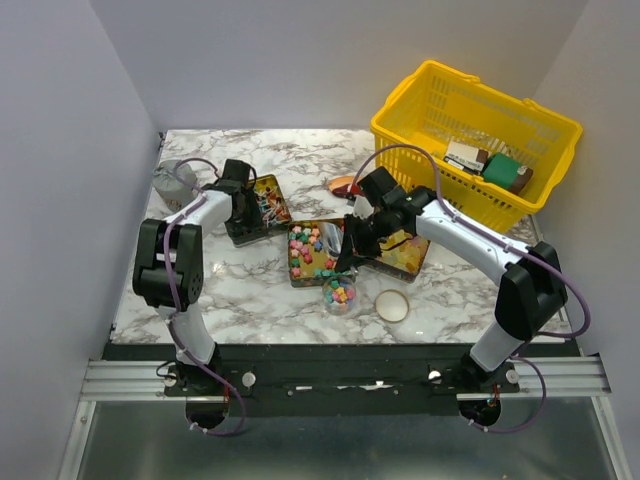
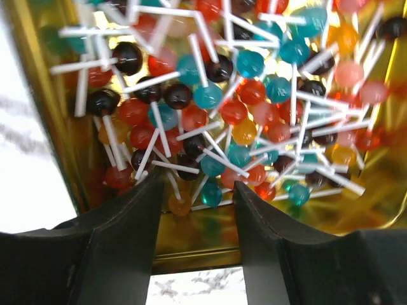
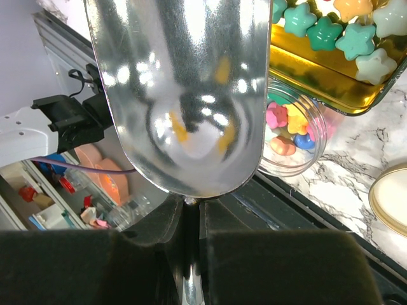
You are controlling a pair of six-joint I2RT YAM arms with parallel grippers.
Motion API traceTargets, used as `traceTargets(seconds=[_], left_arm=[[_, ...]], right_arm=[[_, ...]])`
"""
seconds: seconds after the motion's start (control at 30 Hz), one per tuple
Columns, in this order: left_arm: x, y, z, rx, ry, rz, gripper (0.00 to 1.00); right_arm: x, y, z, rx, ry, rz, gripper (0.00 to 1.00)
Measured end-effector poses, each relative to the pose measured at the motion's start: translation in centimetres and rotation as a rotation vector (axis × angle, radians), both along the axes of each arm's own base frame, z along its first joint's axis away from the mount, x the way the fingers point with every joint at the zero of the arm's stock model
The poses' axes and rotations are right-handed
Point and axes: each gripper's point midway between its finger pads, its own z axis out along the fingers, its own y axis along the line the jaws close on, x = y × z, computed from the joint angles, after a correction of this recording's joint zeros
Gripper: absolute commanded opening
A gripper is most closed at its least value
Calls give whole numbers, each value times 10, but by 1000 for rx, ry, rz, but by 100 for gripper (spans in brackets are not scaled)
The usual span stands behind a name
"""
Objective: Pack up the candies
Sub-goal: Move the storage box to the center of the board.
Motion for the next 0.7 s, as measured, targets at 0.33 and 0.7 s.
traceTargets(seconds=[0.33, 0.7], left_arm=[[-42, 12, -1, 22, 38, 14, 60], [-84, 14, 14, -6, 16, 3, 58]], right_arm=[[-3, -2, -8, -7, 10, 1, 1], [-3, -1, -8, 5, -3, 21, 1]])
